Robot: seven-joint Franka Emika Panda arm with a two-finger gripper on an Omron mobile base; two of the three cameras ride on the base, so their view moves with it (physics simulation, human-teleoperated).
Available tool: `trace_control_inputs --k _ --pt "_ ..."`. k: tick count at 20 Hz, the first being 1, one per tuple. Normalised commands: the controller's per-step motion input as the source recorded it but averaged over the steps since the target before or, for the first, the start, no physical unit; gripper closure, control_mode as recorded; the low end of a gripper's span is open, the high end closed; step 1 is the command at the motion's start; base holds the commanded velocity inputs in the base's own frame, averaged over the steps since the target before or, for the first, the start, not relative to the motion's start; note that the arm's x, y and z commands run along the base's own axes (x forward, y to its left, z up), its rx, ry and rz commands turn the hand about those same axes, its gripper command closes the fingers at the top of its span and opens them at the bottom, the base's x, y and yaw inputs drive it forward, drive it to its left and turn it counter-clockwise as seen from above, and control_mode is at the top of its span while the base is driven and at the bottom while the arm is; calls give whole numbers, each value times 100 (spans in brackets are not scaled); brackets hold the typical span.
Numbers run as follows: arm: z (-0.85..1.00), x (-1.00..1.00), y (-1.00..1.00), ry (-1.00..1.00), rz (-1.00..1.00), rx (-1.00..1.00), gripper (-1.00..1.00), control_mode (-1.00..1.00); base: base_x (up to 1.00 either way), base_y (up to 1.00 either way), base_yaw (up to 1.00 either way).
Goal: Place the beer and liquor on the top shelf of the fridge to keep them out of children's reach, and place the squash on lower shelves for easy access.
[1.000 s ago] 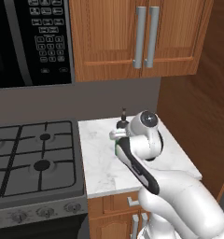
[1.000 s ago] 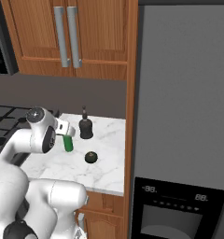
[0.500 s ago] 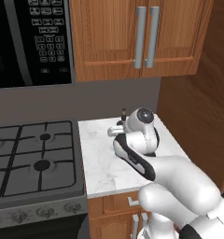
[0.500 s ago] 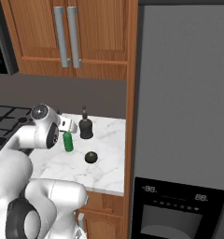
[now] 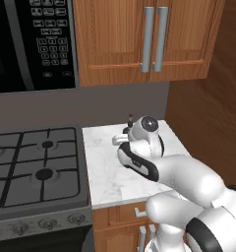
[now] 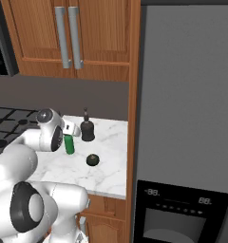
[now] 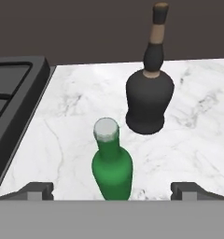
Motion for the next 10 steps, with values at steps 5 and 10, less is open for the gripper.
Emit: trace_control_inputs --k 5,10 --pt "-28 16 0 0 0 0 -100 -100 0 0 0" --pt "-14 17 0 0 0 0 -100 -100 0 0 0"
